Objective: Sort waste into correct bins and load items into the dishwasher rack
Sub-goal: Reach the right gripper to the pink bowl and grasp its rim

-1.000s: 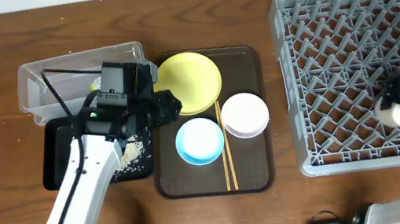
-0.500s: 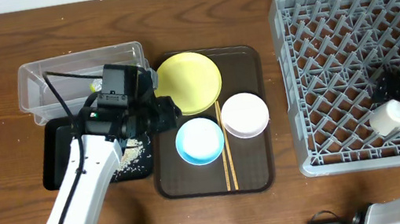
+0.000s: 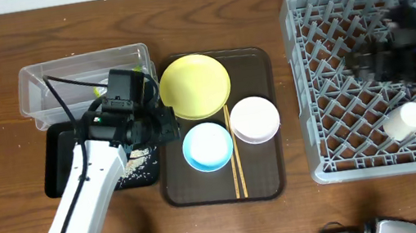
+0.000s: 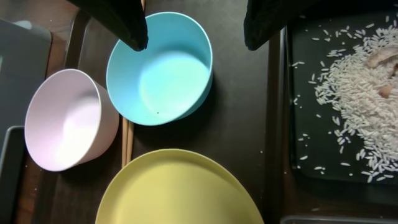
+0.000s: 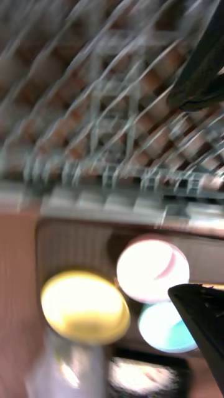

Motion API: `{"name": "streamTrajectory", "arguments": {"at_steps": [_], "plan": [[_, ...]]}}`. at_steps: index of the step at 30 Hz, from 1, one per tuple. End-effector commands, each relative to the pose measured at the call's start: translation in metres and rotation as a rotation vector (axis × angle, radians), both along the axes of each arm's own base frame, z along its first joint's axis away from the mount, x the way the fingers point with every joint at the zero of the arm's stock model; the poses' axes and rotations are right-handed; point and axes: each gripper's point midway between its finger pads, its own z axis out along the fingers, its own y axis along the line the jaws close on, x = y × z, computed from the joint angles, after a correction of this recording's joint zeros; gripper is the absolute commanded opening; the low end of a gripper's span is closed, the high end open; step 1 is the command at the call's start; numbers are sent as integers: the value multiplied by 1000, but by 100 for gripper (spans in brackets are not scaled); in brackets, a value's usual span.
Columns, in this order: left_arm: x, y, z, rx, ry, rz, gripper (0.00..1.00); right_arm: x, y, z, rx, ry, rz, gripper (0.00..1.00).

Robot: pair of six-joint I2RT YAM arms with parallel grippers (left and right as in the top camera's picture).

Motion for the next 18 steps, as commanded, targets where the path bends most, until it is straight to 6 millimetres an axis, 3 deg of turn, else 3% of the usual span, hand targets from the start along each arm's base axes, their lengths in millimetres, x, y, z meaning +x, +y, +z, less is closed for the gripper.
{"name": "streamTrajectory", "arguments": {"at_steps": [1, 5, 9, 13, 18], "plan": [[1, 5, 3, 23, -13, 3, 54, 4, 56, 5, -32, -79, 256, 85], [0, 5, 2, 25, -9, 3, 54, 11, 96, -12, -120, -72, 369, 84], [0, 5, 2, 25, -9, 3, 54, 14, 131, -43, -176, -15, 462, 82], [0, 5, 2, 25, -9, 3, 54, 14, 150, -88, -241, 94, 519, 75], [0, 5, 2, 25, -9, 3, 54, 13, 156, -134, -285, 220, 533, 70]]}}
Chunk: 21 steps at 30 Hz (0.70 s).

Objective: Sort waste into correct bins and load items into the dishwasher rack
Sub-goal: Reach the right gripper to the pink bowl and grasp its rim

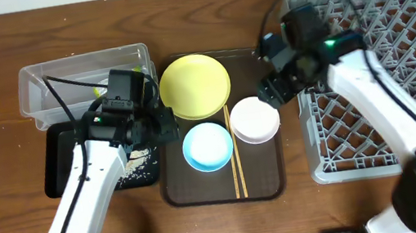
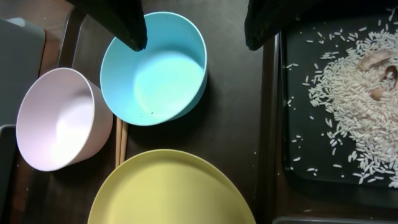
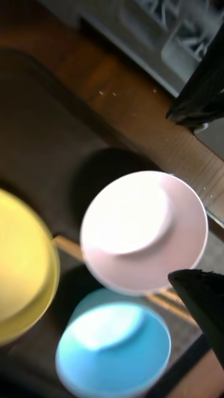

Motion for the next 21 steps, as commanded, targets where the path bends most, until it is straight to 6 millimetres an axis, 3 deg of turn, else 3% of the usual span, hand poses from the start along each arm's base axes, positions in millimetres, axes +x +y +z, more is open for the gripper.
{"name": "streamTrajectory", "arguments": {"at_steps": [1, 6, 9, 11, 21], "plan": [[1, 2, 4, 9, -13, -2, 54, 0, 3, -28, -71, 49, 16, 67], [1, 2, 4, 9, -13, -2, 54, -7, 9, -64, -105, 143, 36, 56], [1, 2, 4, 9, -12, -2, 54, -9, 9, -76, -118, 176, 37, 43], [1, 2, 4, 9, -12, -2, 54, -10, 8, -81, -123, 187, 38, 35], [1, 2, 4, 9, -12, -2, 54, -6, -7, -86, -206, 180, -23, 23]]}}
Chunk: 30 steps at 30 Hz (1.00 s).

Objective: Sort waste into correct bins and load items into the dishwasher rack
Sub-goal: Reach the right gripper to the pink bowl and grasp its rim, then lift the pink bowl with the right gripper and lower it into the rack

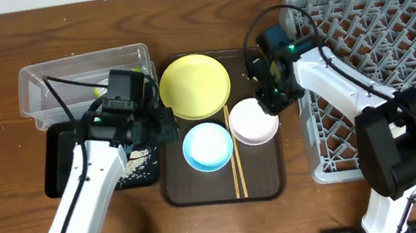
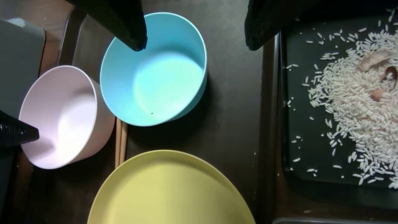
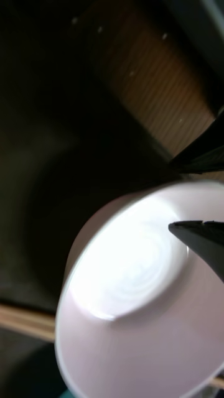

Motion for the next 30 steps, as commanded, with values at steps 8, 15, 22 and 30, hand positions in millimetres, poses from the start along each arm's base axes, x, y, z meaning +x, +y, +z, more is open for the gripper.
{"name": "streamTrajectory", "arguments": {"at_steps": [8, 15, 22, 30], "plan": [[1, 2, 4, 8, -15, -2, 54, -1, -4, -9, -53, 16, -34, 7], [1, 2, 4, 8, -15, -2, 54, 0, -4, -6, -52, 12, -33, 1], [1, 2, 4, 8, -15, -2, 54, 23, -12, 47, -21, -125, -87, 1], [1, 2, 4, 8, -15, -2, 54, 64, -66, 145, -87, -486, -241, 1]]}}
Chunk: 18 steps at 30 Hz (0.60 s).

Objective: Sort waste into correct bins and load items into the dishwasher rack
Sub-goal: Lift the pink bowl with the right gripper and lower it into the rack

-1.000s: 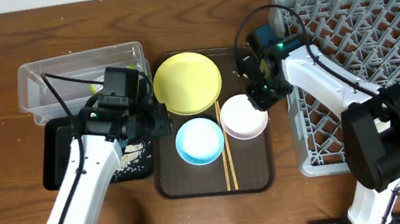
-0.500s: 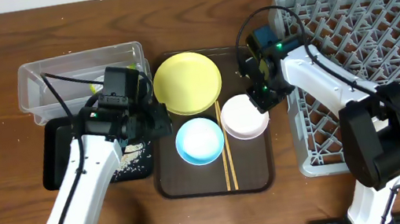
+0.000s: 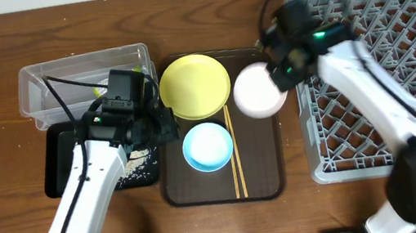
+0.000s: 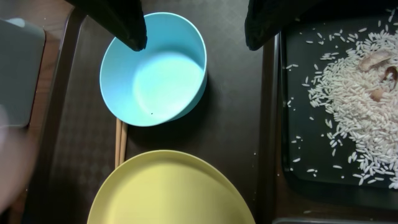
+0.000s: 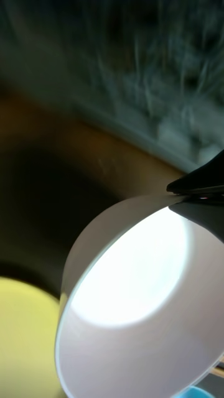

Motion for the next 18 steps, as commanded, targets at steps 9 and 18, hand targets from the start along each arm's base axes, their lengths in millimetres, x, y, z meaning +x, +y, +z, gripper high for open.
{"name": "streamTrajectory", "arguments": {"at_steps": [9, 18], "plan": [[1, 2, 4, 8, -15, -3, 54, 46, -138, 128, -413, -522, -479, 1], [1, 2, 4, 8, -15, -3, 54, 63, -193, 177, -595, -772, -809, 1]]}}
